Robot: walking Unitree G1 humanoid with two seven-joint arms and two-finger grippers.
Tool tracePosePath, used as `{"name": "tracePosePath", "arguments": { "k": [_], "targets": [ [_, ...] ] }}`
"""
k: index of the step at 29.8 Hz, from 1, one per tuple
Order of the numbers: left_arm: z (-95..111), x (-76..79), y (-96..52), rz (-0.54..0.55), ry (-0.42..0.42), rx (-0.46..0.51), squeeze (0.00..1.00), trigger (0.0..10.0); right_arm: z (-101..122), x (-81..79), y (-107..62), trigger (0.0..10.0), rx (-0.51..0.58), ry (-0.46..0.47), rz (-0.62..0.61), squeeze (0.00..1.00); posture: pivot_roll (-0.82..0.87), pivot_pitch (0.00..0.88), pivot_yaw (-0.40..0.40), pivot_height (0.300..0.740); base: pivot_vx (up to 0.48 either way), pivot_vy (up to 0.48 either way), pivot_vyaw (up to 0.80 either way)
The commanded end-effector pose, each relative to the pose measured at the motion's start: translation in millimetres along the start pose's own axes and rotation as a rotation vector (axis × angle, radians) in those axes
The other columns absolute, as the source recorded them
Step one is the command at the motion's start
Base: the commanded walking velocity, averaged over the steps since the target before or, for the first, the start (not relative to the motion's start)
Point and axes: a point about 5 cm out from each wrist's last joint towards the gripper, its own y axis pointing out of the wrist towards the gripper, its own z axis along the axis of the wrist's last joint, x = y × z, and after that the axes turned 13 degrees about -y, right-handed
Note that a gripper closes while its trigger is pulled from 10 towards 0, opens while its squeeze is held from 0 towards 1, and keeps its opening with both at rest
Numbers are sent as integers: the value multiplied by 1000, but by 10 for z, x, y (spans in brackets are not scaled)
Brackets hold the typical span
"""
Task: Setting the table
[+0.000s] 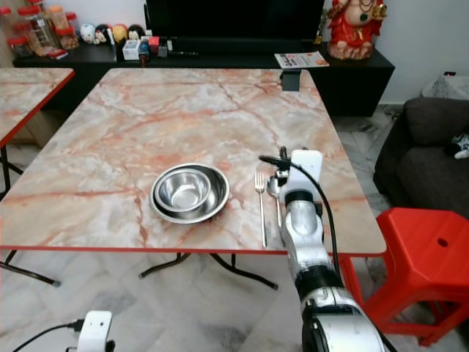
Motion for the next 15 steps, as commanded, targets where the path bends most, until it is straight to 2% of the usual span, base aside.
{"name": "tracePosePath", "arguments": {
  "k": [1,7,15],
  "targets": [
    [-46,-58,-9,24,-10,-26,0,10000,127,-71,6,10000,55,26,7,0,55,0,-8,728,0,428,0],
    [-40,-61,-7,25,-12,-30,0,10000,217,-254,-66,10000,83,63,42,0,48,0,-1,728,0,424,0],
    [-24,-64,-3,25,-9,-28,0,10000,294,-347,-103,10000,99,76,72,0,46,0,1,728,0,423,0]
  ]
}}
